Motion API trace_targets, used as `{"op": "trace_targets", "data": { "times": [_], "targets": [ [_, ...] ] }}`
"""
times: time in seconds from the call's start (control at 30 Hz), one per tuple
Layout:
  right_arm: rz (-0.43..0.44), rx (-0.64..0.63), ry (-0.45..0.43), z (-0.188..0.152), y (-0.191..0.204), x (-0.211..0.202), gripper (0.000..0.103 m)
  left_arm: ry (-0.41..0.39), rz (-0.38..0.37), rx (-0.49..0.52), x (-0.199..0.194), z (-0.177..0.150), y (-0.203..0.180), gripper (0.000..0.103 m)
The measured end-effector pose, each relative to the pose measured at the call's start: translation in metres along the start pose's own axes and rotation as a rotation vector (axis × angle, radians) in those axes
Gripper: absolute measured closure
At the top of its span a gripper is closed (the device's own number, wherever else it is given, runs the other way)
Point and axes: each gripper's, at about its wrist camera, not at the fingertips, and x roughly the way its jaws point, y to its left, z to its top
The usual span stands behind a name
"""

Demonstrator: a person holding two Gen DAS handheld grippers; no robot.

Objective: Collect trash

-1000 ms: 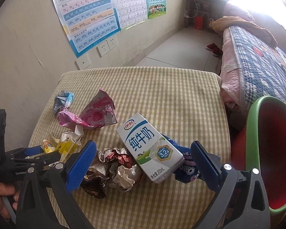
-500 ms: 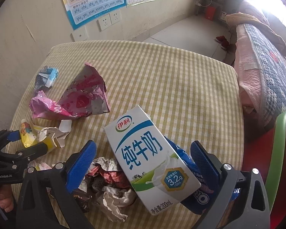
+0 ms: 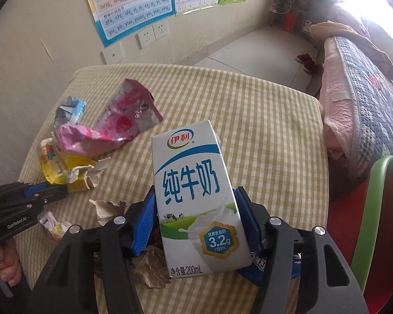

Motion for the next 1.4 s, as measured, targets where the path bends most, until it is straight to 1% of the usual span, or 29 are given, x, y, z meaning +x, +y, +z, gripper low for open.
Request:
{"op": "trace_targets", "data": {
  "times": [0.03,0.1,0.17,0.33,0.37,0.4,0.47,0.5,0.53,0.57,0.6,0.63,0.7,0.87,0.93,0.97,1.0,1.03,1.07,1.1,1.13,1.17,1.2,1.3,1.4],
  "targets": [
    [0.011,0.018,-0.016,0.000,-0.002,-0.006,0.046,-0.008,-0.002,0.000,-0.003,0.002,0.000,0.091],
    [0.027,0.054,-0.045,0.000,-0.007,-0.019,0.046,-0.026,-0.010,-0.001,-0.011,0.003,0.000,0.099],
    [0.036,0.083,-0.064,0.001,-0.011,-0.029,0.046,-0.040,-0.016,-0.005,-0.017,0.003,0.002,0.102],
    [0.038,0.100,-0.101,0.000,-0.012,-0.052,0.046,-0.056,-0.027,-0.033,-0.032,-0.005,0.009,0.101],
    [0.040,0.100,-0.106,-0.001,-0.011,-0.056,0.046,-0.059,-0.032,-0.048,-0.035,-0.007,0.011,0.095],
    [0.041,0.100,-0.111,-0.002,-0.011,-0.058,0.046,-0.061,-0.037,-0.057,-0.037,-0.008,0.012,0.085],
    [0.043,0.100,-0.117,-0.004,-0.009,-0.063,0.046,-0.070,-0.034,-0.072,-0.040,-0.009,0.014,0.075],
    [0.045,0.101,-0.119,-0.005,-0.008,-0.064,0.046,-0.072,-0.034,-0.082,-0.041,-0.007,0.015,0.067],
    [0.047,0.101,-0.121,-0.006,-0.007,-0.064,0.046,-0.075,-0.037,-0.094,-0.041,-0.005,0.016,0.063],
    [0.048,0.099,-0.122,-0.006,-0.006,-0.065,0.046,-0.081,-0.040,-0.105,-0.042,-0.003,0.017,0.054],
    [0.050,0.098,-0.123,-0.007,-0.005,-0.065,0.046,-0.083,-0.042,-0.115,-0.041,0.001,0.017,0.049],
    [0.051,0.098,-0.122,-0.008,-0.005,-0.065,0.046,-0.083,-0.045,-0.127,-0.040,0.004,0.018,0.047],
    [0.052,0.099,-0.121,-0.008,-0.005,-0.065,0.046,-0.084,-0.055,-0.164,-0.037,0.011,0.023,0.037],
    [0.046,0.105,-0.106,-0.007,-0.008,-0.057,0.046,-0.070,-0.053,-0.277,-0.022,0.025,0.034,0.036],
    [0.044,0.107,-0.096,-0.006,-0.010,-0.052,0.046,-0.060,-0.066,-0.345,-0.012,0.028,0.041,0.037],
    [0.042,0.107,-0.092,-0.006,-0.011,-0.050,0.046,-0.052,-0.073,-0.366,-0.008,0.029,0.043,0.045],
    [0.041,0.108,-0.087,-0.006,-0.013,-0.047,0.046,-0.039,-0.079,-0.384,-0.003,0.029,0.045,0.056],
    [0.040,0.109,-0.083,-0.006,-0.014,-0.045,0.046,-0.026,-0.091,-0.397,0.001,0.029,0.046,0.062],
    [0.038,0.111,-0.078,-0.006,-0.015,-0.043,0.046,-0.015,-0.100,-0.404,0.006,0.029,0.047,0.073],
    [0.037,0.112,-0.074,-0.007,-0.016,-0.041,0.046,-0.010,-0.108,-0.404,0.008,0.028,0.047,0.077],
    [0.037,0.114,-0.072,-0.008,-0.017,-0.040,0.046,-0.013,-0.114,-0.401,0.009,0.027,0.047,0.079],
    [0.036,0.116,-0.069,-0.008,-0.017,-0.038,0.046,-0.018,-0.112,-0.393,0.007,0.026,0.046,0.086],
    [0.035,0.117,-0.068,-0.009,-0.018,-0.038,0.046,-0.023,-0.107,-0.381,0.006,0.025,0.045,0.091],
    [0.037,0.118,-0.066,-0.011,-0.017,-0.037,0.046,-0.018,-0.119,-0.370,0.002,0.021,0.044,0.091],
    [0.043,0.119,-0.073,-0.012,-0.015,-0.041,0.046,-0.025,-0.114,-0.348,-0.007,0.016,0.043,0.091]
  ]
}}
